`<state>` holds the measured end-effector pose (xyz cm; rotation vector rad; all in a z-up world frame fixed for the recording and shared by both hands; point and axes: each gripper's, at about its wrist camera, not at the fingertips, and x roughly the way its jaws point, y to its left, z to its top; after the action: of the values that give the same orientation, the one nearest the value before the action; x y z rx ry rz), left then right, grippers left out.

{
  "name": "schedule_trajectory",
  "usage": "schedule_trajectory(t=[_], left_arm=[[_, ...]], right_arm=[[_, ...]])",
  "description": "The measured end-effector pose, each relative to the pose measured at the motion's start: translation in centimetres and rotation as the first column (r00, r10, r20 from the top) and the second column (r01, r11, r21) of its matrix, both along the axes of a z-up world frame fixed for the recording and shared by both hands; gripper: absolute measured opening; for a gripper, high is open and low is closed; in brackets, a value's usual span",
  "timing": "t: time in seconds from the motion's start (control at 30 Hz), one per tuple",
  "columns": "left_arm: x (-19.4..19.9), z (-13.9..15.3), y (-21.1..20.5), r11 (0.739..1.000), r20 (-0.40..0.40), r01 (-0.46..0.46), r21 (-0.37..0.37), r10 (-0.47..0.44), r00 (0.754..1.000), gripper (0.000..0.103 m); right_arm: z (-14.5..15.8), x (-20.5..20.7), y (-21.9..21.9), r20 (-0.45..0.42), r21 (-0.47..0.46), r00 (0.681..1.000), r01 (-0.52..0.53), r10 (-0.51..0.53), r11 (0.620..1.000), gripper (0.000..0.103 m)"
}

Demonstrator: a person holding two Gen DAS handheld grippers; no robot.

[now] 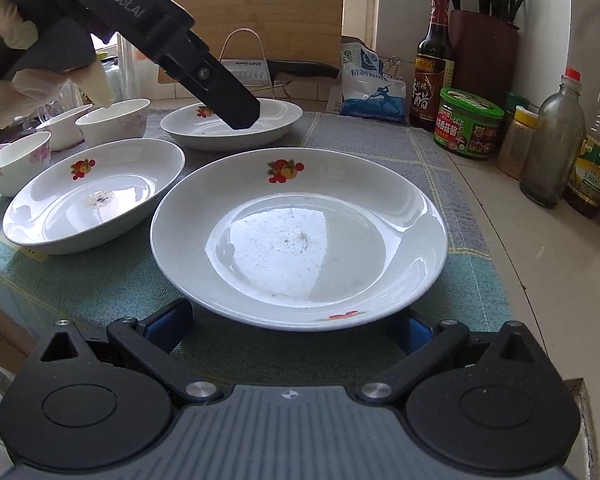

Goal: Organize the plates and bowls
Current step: 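Close the left gripper on the rim of the stained white plate, then lift the stained plate with the left gripper and carry it across the towel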

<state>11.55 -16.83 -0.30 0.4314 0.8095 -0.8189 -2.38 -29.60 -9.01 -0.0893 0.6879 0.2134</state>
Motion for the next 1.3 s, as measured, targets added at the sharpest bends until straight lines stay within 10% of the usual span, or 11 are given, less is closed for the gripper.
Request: schedule_trajectory(t=[0.8, 1.3], left_arm=[[7.1, -6.0, -7.3, 0.945, -0.343, 0.284, 0.164, -0.215, 0.915, 0.078], [7.7, -6.3, -7.5, 0.930, -0.375, 0.327, 0.167, -0.247, 0.894, 0.076]], right_arm=[[0.1, 0.6, -1.1, -0.013, -0.007, 0.998, -0.062, 0.061, 0.998, 0.103], [0.4, 1.5, -1.2, -0.045, -0.009, 0.996, -0.079, 0.079, 0.997, 0.103]])
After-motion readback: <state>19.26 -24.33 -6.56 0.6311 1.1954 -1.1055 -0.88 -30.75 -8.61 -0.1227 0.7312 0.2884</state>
